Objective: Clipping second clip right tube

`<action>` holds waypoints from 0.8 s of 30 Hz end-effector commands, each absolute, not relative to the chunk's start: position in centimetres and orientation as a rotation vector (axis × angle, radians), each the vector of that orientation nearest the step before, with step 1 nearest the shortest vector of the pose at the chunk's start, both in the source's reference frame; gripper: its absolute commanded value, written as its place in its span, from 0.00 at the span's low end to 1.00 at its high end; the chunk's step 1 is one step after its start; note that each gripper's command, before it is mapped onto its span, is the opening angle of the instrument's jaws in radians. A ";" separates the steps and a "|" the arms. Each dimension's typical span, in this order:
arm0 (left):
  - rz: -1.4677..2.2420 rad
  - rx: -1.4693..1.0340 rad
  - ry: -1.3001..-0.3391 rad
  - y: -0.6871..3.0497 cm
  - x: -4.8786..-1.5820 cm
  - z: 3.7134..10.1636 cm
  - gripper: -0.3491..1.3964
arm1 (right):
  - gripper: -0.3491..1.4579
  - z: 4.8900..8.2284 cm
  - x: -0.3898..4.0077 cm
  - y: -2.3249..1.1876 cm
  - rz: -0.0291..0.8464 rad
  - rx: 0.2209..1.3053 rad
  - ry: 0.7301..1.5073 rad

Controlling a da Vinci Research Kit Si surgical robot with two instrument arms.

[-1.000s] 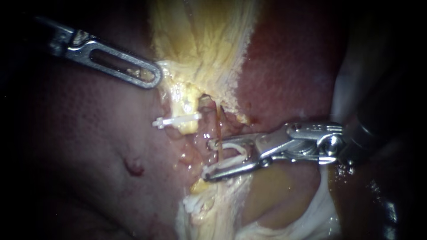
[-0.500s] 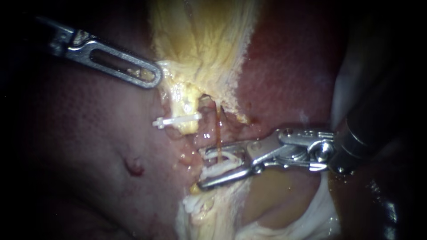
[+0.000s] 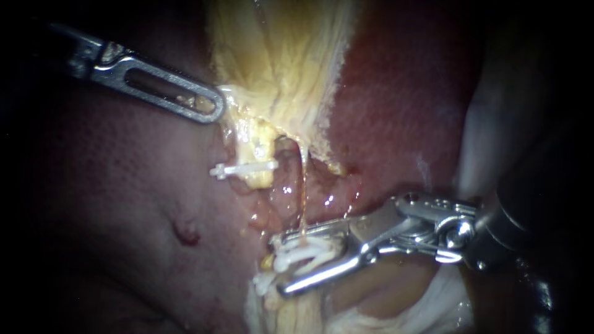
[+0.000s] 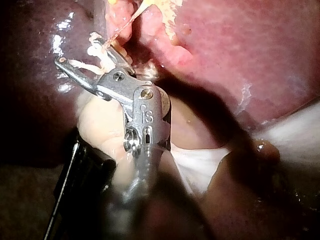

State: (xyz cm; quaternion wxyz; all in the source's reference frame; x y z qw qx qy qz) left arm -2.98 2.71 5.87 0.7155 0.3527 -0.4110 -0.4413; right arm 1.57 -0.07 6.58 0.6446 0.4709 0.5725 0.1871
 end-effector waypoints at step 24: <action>-0.977 0.781 -0.910 2.71 -2.99 5.87 0.00 | 0.19 6.76 1.42 0.06 0.454 1.073 1.304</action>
